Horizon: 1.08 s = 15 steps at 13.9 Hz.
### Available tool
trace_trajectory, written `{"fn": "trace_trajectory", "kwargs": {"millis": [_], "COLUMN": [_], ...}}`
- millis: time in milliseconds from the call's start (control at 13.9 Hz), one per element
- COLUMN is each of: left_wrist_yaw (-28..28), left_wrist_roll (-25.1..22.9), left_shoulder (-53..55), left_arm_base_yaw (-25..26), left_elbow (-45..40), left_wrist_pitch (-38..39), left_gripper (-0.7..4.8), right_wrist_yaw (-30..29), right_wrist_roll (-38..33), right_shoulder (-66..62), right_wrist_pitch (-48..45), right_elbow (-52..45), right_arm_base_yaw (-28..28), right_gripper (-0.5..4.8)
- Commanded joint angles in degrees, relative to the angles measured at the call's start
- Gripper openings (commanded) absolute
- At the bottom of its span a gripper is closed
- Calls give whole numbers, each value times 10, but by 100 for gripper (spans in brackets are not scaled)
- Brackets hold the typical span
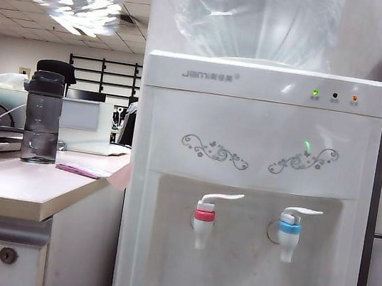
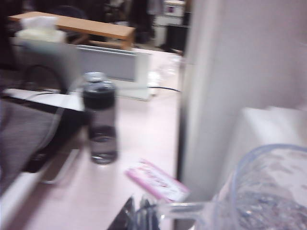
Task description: Pick up the plastic mug from the left desk, go to the cold water outlet of the water dispenser, press the vertical switch to get some water, then put the mug back on the desk.
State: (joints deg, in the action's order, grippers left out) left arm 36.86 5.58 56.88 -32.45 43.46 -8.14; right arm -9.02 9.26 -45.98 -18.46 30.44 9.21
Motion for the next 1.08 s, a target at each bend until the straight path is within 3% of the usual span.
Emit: {"fn": "trace_trajectory", "kwargs": {"millis": [72, 215, 718, 1077], "left_wrist_yaw": [3, -77, -71, -45], "left_wrist_roll": [22, 39, 71, 86], "left_shoulder": [-3, -2, 15, 80], "left_arm_base_yaw": [50, 129, 147, 147], "left_elbow": [3, -12, -130, -133], "left_wrist_pitch": [-26, -43, -152, -198], "left_gripper": [-6, -5, -5, -5], "right_wrist_yaw": [-1, -1, -1, -1], "right_wrist_roll": [-3, -3, -3, -3], "right_shoulder": [2, 2, 2, 2], "right_wrist_pitch": [-6, -6, -6, -6], "right_elbow": [3, 3, 3, 3], "right_arm_base_yaw": [0, 0, 0, 0], "right_gripper": [-5, -5, -5, -5]}}
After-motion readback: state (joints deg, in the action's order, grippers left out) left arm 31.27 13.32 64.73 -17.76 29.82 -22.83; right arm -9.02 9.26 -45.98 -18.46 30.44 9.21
